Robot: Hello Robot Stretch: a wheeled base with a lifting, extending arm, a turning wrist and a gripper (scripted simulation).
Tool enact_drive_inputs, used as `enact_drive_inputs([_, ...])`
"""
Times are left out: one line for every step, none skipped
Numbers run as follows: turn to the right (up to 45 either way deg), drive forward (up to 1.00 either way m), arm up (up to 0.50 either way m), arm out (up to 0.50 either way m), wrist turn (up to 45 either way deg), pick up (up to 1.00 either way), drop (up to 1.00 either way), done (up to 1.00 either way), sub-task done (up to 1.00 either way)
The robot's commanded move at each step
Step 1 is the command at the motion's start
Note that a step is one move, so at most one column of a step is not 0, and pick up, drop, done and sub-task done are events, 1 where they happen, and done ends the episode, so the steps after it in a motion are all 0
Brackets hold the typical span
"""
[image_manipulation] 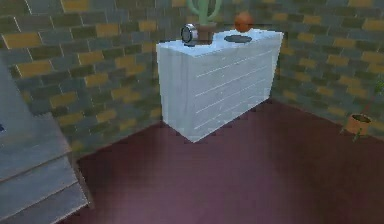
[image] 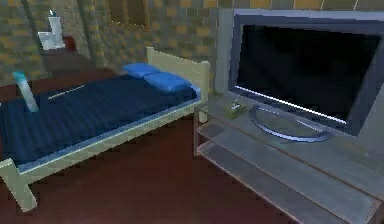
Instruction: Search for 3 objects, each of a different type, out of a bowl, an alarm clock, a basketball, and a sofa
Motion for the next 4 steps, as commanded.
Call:
enact_drive_inputs([-45.0,0.0,0.0,0.0,0.0,0.0,0.0,0.0,0.0])
enact_drive_inputs([-15.0,0.0,0.0,0.0,0.0,0.0,0.0,0.0,0.0])
enact_drive_inputs([0.0,0.45,0.0,0.0,0.0,0.0,0.0,0.0,0.0])
enact_drive_inputs([-45.0,0.0,0.0,0.0,0.0,0.0,0.0,0.0,0.0])
